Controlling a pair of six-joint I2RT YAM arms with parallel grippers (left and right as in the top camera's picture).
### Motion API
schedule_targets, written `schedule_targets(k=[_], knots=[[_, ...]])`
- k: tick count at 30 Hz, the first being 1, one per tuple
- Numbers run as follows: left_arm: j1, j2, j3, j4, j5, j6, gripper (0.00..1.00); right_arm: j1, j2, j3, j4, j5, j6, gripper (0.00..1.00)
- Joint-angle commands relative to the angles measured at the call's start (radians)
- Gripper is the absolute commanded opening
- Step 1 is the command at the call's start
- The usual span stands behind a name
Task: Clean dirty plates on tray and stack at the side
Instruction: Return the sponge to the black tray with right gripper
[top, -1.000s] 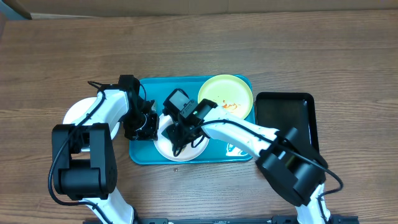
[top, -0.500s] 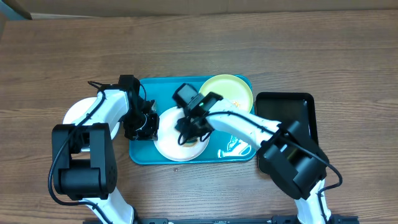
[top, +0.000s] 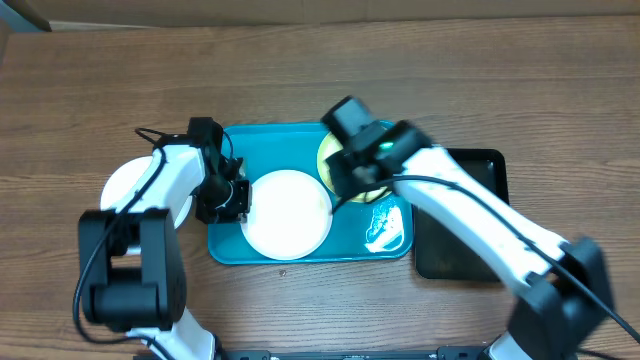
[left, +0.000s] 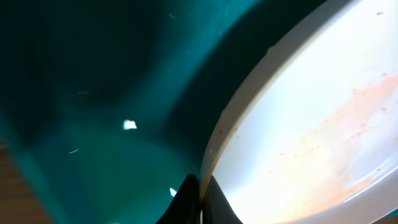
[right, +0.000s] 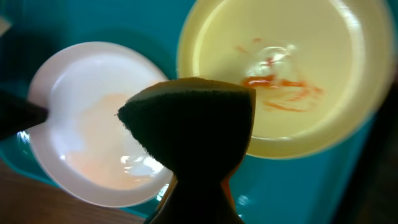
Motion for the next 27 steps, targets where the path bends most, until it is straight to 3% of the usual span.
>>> schedule_targets(k=[1, 15, 20, 27], knots=[[-0.005, -0.156, 0.024, 0.0, -0.178, -0.058, 0.04, -0.118, -0.013, 0.014, -0.086, 0.091, 0.035, 0.04], [-0.01, -0.45, 0.026, 0.063, -0.426, -0.069, 0.04, -0.459, -0.013, -0.151, -0.129, -0.115, -0.038, 0.04], [-0.06, -0.519, 0.026, 0.127, -0.608, -0.052, 0.04, -0.54, -0.013, -0.203, -0.11, -0.216, -0.095, 0.04], [-0.239, -0.528, 0.026, 0.222, -0.958, 0.063, 0.04, -0.629, -0.013, -0.255, -0.096, -0.237, -0.123, 0.04]])
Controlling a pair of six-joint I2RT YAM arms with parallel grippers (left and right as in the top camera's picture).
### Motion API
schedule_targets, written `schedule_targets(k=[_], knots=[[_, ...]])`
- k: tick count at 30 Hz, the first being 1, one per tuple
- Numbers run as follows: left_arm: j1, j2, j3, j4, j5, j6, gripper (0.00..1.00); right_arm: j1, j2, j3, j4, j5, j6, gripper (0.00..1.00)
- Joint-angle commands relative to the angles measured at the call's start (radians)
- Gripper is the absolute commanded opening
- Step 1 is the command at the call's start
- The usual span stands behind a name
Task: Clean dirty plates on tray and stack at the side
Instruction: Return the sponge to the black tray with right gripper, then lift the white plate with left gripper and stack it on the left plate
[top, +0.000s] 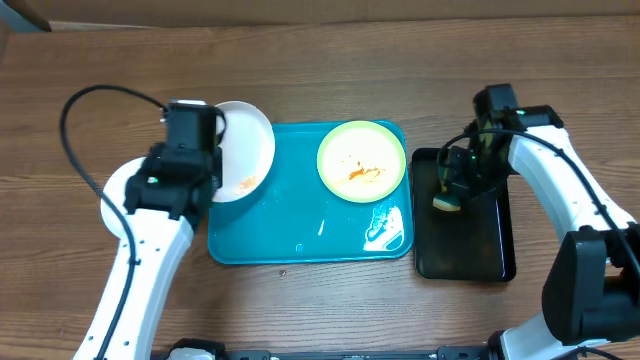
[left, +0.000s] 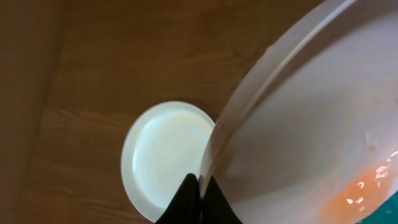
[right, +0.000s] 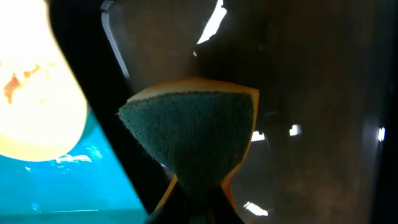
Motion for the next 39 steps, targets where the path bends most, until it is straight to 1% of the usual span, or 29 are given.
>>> schedule_targets(k=[1, 3, 5, 9, 14, 17, 23, 24, 26, 28, 30, 35, 39], knots=[[-0.095, -0.013, 0.018, 0.047, -0.286, 0.085, 0.04, -0.039, 0.0, -0.021, 0.005, -0.037, -0.042, 0.04], [-0.14, -0.011, 0.018, 0.075, -0.381, 0.092, 0.04, -0.05, 0.0, -0.028, 0.005, -0.039, -0.055, 0.04], [-0.178, -0.007, 0.018, 0.093, -0.437, 0.106, 0.04, -0.053, 0.0, -0.035, 0.005, -0.035, -0.074, 0.04], [-0.221, 0.0, 0.018, 0.098, -0.437, 0.115, 0.04, -0.056, 0.0, -0.058, 0.021, 0.024, -0.074, 0.04], [-0.248, 0.01, 0.018, 0.097, -0.437, 0.116, 0.04, -0.056, 0.0, -0.114, 0.081, 0.025, -0.071, 0.04], [-0.249, 0.011, 0.018, 0.095, -0.433, 0.115, 0.04, -0.056, 0.001, -0.171, 0.149, 0.025, -0.071, 0.04], [-0.249, 0.011, 0.018, 0.094, -0.427, 0.115, 0.04, -0.056, 0.001, -0.353, 0.388, 0.024, -0.062, 0.04], [-0.249, 0.011, 0.018, 0.094, -0.425, 0.113, 0.04, -0.056, 0.001, -0.386, 0.426, 0.024, -0.041, 0.04], [-0.249, 0.011, 0.018, 0.094, -0.422, 0.111, 0.04, -0.056, 0.001, -0.408, 0.444, 0.024, -0.014, 0.04], [-0.249, 0.011, 0.018, 0.095, -0.422, 0.111, 0.04, -0.056, 0.0, -0.402, 0.433, -0.004, -0.015, 0.04], [-0.249, 0.011, 0.018, 0.094, -0.414, 0.112, 0.04, -0.056, -0.001, -0.367, 0.386, -0.017, -0.021, 0.04], [-0.249, 0.011, 0.018, 0.095, -0.4, 0.111, 0.04, -0.056, -0.01, -0.169, 0.179, -0.011, -0.046, 0.04], [-0.249, 0.011, 0.018, 0.092, -0.4, 0.112, 0.04, -0.056, -0.016, -0.091, 0.105, -0.002, -0.045, 0.04]])
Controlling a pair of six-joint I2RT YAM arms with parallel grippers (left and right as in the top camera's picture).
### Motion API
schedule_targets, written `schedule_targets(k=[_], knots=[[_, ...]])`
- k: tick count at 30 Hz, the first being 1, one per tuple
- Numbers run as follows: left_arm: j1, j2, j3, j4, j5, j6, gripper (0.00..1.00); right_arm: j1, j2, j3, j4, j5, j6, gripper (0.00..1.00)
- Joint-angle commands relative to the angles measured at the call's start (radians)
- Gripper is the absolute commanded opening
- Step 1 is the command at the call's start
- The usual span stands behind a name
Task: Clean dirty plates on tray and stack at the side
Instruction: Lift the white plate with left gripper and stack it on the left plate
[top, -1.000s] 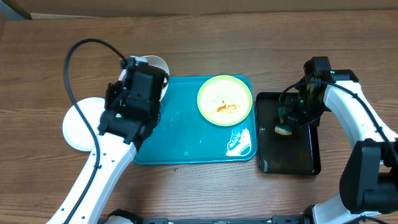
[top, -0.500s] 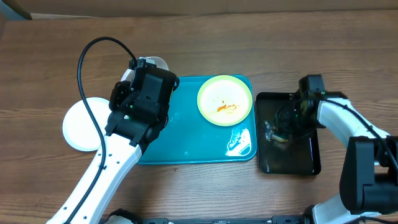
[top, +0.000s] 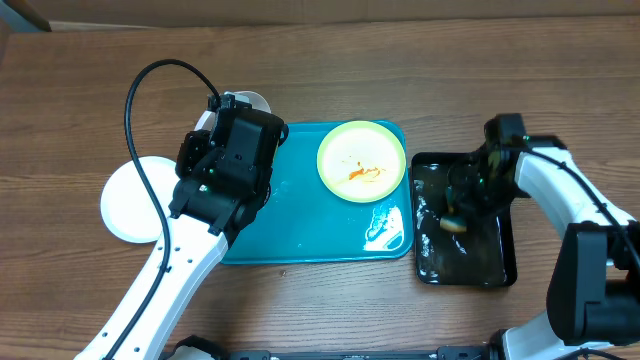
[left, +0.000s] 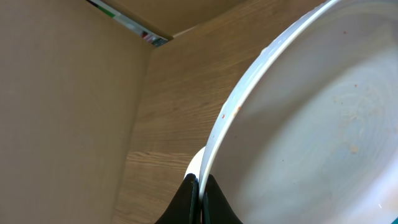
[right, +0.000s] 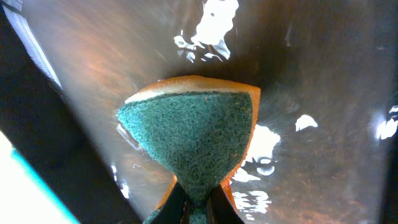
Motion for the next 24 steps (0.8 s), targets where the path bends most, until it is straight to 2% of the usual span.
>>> schedule_targets(k=[1, 5, 14, 19, 24], knots=[[-0.004, 0.004, 0.018, 0.002, 0.0, -0.001, 0.04, 0.005, -0.008, 0.067, -0.018, 0.007, -0.006, 0.04], [-0.004, 0.004, 0.018, 0.002, 0.0, -0.001, 0.04, 0.011, -0.007, 0.017, 0.014, 0.007, -0.006, 0.04], [-0.004, 0.004, 0.018, 0.002, 0.0, -0.001, 0.04, 0.026, -0.006, -0.233, 0.26, 0.006, 0.011, 0.04], [-0.003, 0.004, 0.018, -0.01, -0.001, -0.014, 0.04, 0.024, -0.01, -0.175, 0.219, -0.035, 0.019, 0.04], [0.016, 0.004, 0.018, -0.082, 0.026, -0.13, 0.04, 0.024, -0.011, -0.014, 0.058, -0.038, -0.018, 0.04]])
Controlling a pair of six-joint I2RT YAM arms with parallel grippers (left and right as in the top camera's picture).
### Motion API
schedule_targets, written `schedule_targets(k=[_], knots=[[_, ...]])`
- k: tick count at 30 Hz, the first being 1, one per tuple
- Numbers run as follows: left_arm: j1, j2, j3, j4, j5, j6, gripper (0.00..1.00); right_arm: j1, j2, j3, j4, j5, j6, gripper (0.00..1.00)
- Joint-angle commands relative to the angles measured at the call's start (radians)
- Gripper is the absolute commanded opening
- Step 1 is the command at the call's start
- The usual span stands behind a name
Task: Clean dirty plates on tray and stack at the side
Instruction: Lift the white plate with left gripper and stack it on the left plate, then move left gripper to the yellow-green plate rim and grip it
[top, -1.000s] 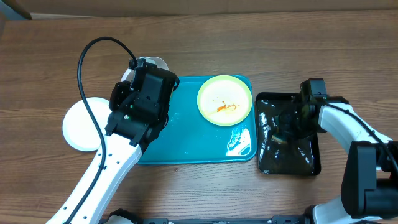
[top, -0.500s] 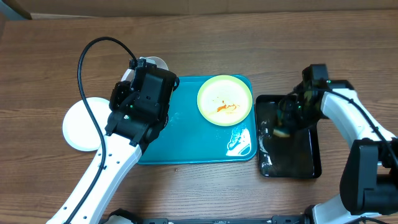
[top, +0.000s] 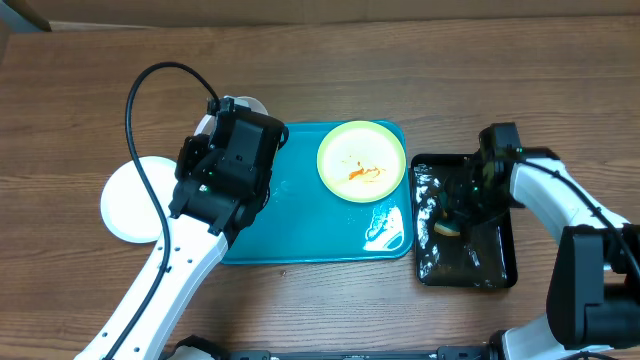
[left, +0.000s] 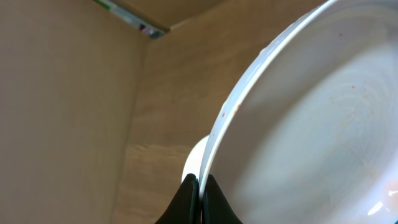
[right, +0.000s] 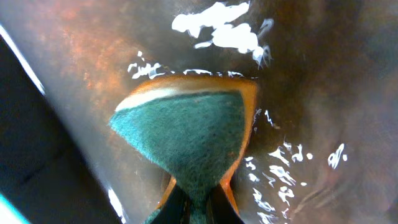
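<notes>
My left gripper (left: 200, 186) is shut on the rim of a white plate (left: 311, 124), held raised and tilted on edge over the far left corner of the teal tray (top: 300, 215). Overhead, only a sliver of that plate (top: 247, 102) shows behind the arm. A yellow-green plate (top: 361, 160) smeared with orange lies on the tray's far right. My right gripper (right: 198, 199) is shut on a green and orange sponge (right: 186, 134), dipped in the water of the black tray (top: 490, 262). A clean white plate (top: 122, 200) lies on the table at the left.
The wooden table (top: 400, 70) stretches behind both trays. Water puddles (top: 385, 225) glint on the teal tray's right side. My left arm's cable (top: 135, 95) loops above the table at the left. A cardboard wall (left: 56, 93) fills the left wrist view's left side.
The sponge in my right gripper sits slightly differently in the black tray's water. My left gripper still holds the white plate raised, tilted a touch further.
First my left gripper pinched the white plate's rim on the teal tray while the right held the sponge over the plates. Then the plate was lifted at the tray's left edge and the sponge hung over the black tray. Later the plate stood raised, the sponge in the water.
</notes>
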Motion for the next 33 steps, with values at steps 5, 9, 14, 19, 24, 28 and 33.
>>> schedule_targets(k=[5, 9, 14, 19, 24, 28, 33], knots=[[0.1, 0.004, 0.018, -0.108, 0.138, -0.181, 0.04, 0.003, -0.014, 0.217, -0.174, -0.016, -0.051, 0.04], [0.239, 0.004, 0.018, -0.141, 0.349, -0.191, 0.04, 0.003, -0.085, 0.227, -0.207, -0.015, -0.011, 0.04], [0.43, 0.004, 0.018, -0.167, 0.523, -0.205, 0.04, 0.004, -0.202, 0.224, -0.228, -0.019, 0.013, 0.04], [0.659, 0.004, 0.018, -0.163, 0.648, -0.207, 0.04, 0.006, -0.293, 0.213, -0.226, -0.019, 0.008, 0.04], [0.854, 0.005, 0.017, -0.116, 0.673, -0.284, 0.04, 0.006, -0.304, 0.196, -0.24, -0.019, 0.008, 0.04], [0.942, 0.01, 0.015, -0.08, 0.697, -0.296, 0.04, 0.006, -0.304, 0.191, -0.252, -0.019, 0.008, 0.04], [0.967, 0.08, 0.015, -0.065, 0.695, -0.313, 0.04, 0.007, -0.304, 0.191, -0.26, -0.019, 0.006, 0.04]])
